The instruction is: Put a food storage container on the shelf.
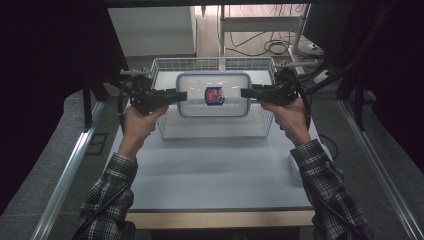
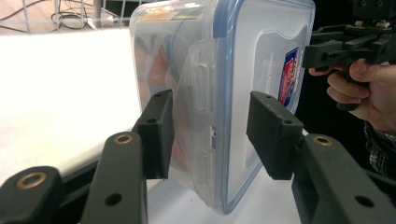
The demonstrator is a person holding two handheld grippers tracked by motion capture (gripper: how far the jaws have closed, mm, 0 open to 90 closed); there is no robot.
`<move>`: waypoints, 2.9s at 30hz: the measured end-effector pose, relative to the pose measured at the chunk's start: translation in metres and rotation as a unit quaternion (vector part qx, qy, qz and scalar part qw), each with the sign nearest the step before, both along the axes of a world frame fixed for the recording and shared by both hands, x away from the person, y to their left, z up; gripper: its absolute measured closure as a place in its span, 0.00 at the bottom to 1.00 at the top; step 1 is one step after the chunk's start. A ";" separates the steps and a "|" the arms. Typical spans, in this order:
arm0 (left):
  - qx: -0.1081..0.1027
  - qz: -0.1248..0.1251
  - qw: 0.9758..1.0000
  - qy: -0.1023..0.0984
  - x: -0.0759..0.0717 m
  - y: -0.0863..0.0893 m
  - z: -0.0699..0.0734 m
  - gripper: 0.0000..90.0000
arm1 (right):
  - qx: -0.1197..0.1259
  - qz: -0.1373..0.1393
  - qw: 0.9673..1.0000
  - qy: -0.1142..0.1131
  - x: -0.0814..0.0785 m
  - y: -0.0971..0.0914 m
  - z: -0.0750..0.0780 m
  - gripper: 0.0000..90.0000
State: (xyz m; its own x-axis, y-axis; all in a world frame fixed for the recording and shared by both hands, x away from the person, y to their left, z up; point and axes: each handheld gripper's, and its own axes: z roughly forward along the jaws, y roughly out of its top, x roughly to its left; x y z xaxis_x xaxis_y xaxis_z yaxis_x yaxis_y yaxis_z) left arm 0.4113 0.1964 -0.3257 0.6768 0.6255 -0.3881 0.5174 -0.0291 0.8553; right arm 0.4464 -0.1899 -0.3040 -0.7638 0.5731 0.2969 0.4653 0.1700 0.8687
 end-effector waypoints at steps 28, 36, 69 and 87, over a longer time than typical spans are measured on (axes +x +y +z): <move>-0.004 0.033 0.999 -0.030 0.032 -0.001 -0.004 0.53 | 0.004 -0.037 0.999 0.009 0.040 0.009 0.009 0.53; 0.028 0.050 0.998 -0.018 0.037 -0.011 -0.012 0.50 | -0.003 -0.053 0.998 0.019 0.046 0.012 0.005 0.48; 0.031 0.096 0.995 -0.017 0.047 -0.010 -0.002 0.47 | -0.023 -0.094 0.995 0.015 0.052 0.017 0.001 0.59; 0.042 0.092 0.994 -0.045 0.039 -0.008 0.006 0.39 | -0.026 -0.092 0.995 -0.020 0.041 0.013 0.006 0.51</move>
